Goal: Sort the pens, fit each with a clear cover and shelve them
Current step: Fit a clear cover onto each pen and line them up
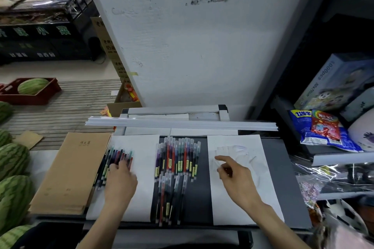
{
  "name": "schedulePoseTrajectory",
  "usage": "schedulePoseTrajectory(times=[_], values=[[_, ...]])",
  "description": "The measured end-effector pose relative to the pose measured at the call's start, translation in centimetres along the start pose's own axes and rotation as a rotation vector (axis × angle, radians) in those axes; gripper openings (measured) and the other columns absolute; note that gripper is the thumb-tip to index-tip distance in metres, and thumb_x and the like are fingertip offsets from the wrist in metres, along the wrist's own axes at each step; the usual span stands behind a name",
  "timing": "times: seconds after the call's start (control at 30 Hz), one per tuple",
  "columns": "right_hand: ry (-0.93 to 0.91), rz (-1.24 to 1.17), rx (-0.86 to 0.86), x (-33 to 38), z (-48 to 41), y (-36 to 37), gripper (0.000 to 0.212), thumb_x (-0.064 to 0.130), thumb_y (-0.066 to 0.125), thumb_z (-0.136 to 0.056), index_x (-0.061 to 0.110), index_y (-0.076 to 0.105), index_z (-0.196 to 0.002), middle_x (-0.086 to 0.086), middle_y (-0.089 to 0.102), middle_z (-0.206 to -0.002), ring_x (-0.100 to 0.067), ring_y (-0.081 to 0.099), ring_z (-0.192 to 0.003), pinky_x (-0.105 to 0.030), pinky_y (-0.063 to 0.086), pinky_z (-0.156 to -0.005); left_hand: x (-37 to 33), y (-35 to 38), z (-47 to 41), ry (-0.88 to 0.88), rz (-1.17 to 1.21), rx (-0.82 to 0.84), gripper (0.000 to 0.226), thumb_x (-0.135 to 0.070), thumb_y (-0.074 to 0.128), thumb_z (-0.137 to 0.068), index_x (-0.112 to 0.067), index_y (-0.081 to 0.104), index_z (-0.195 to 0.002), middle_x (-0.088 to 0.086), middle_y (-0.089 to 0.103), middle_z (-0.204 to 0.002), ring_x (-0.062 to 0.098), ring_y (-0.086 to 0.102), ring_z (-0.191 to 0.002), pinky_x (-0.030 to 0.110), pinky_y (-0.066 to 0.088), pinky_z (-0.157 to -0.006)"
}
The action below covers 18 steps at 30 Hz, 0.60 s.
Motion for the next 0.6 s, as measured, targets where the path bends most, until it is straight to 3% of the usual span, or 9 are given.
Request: schedulePoseTrajectory(times=[0.13,0.3,0.47,0.6], values=[[0.067,-0.109,0.068,0.8,1.0,0.7,0.034,0.014,0.059,-0.101,0.043,0.067,-0.117,0.005,0.072,-0.081,-0.009,0.068,-0.076,-0.012,0.05,-0.07,1.2,0.5,0.0,-0.043,-0.022,0.029,0.024,-0.016,0.063,-0.095,-0.009,0.052,-0.116,0.008,0.046,-0.104,0.031,0.054,-0.091,0.047,0.053,-0.073],[0.154,-0.233,0.109,1.8,1.4,1.0,0.012,0.024,0.071,-0.096,0.034,0.077,-0.098,0.005,0.073,-0.081,-0.011,0.071,-0.071,-0.016,0.05,-0.069,1.4,0.6,0.1,-0.02,-0.025,0.04,0.022,-0.006,0.056,-0.092,-0.012,0.051,-0.113,0.007,0.048,-0.098,0.032,0.054,-0.086,0.047,0.052,-0.068],[0.281,-0.494,0.109,2.1,1.6,1.1,0.006,0.014,0.082,-0.086,0.018,0.082,-0.091,-0.001,0.076,-0.081,-0.015,0.066,-0.069,-0.025,0.052,-0.07,1.4,0.0,0.2,-0.016,-0.01,-0.005,0.012,-0.011,0.056,-0.094,-0.013,0.057,-0.106,0.002,0.051,-0.093,0.027,0.054,-0.078,0.043,0.049,-0.067],[0.4,-0.773,0.139,2.4,1.5,1.3,0.008,0.005,0.079,-0.086,0.002,0.081,-0.093,-0.007,0.072,-0.083,-0.017,0.057,-0.07,-0.027,0.051,-0.074,1.4,0.0,0.2,-0.012,-0.042,-0.037,0.018,-0.012,0.05,-0.099,-0.012,0.067,-0.108,0.002,0.058,-0.093,0.026,0.056,-0.078,0.038,0.043,-0.066]])
Point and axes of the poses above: each hand's wrist, its own z-axis away from the middle knuckle, its own y-axis out of the palm, x = y × z, the point moved 2 cm from there along -z, towards the middle knuckle
